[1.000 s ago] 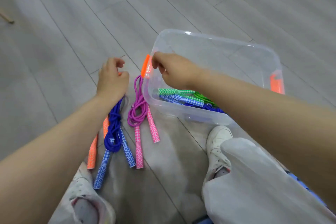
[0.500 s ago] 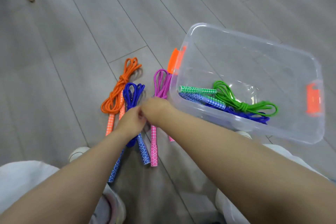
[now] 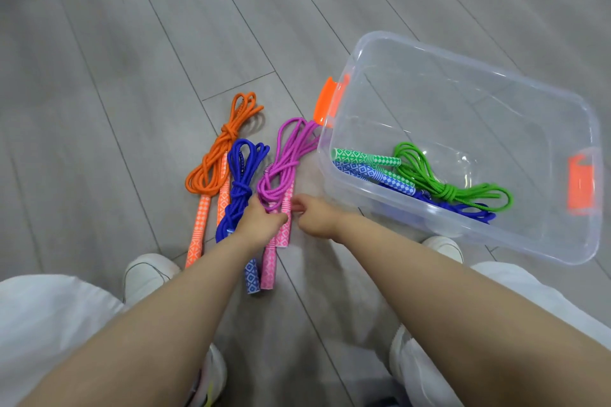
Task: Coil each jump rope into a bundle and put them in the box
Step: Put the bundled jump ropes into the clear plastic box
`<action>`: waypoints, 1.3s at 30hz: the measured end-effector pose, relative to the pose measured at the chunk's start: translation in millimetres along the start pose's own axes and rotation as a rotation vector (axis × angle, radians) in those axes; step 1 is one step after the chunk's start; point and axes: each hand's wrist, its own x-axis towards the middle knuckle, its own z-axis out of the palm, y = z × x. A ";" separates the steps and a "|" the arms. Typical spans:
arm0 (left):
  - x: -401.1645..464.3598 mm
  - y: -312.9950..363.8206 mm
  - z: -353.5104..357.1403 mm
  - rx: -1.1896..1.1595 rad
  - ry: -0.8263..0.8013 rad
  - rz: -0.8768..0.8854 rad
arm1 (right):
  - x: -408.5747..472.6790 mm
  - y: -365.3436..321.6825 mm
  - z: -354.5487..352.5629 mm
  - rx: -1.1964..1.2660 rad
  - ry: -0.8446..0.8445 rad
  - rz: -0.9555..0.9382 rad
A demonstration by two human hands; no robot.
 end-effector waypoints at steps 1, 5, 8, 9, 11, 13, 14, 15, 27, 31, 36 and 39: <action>-1.6 0.8 -0.2 0.012 0.019 -0.024 | -0.6 2.8 0.3 0.032 -0.027 0.000; -39.4 34.8 -1.3 0.232 0.089 -0.149 | 3.2 9.5 1.8 0.058 -0.107 -0.021; -37.4 34.9 4.4 0.340 0.116 -0.158 | 7.0 10.8 4.5 0.036 -0.140 -0.011; -35.0 33.4 5.1 0.361 0.128 -0.157 | 7.2 11.0 4.2 0.033 -0.141 -0.015; -30.7 29.2 5.2 0.400 0.150 -0.138 | 6.0 11.2 3.0 0.037 -0.155 -0.027; -28.7 25.8 2.4 0.425 0.158 -0.115 | 6.7 10.7 1.8 0.020 -0.146 -0.029; -28.1 24.3 1.0 0.430 0.154 -0.102 | 9.4 11.1 0.9 0.000 -0.103 -0.038; -27.6 23.2 -0.5 0.431 0.149 -0.090 | 10.1 10.5 -0.8 -0.055 -0.039 -0.060; -42.2 22.7 -51.5 0.625 0.047 0.241 | 11.1 0.8 -7.6 -0.691 0.267 -0.223; -53.1 32.6 -95.9 0.808 0.056 0.340 | 13.5 -9.2 -8.0 -0.691 0.315 -0.291; -76.6 45.2 -148.1 0.862 0.016 0.479 | 6.7 -28.0 -6.1 -0.614 0.387 -0.477; -98.4 59.3 -167.2 0.847 -0.002 0.528 | -0.6 -43.2 -2.7 -0.335 0.326 -0.533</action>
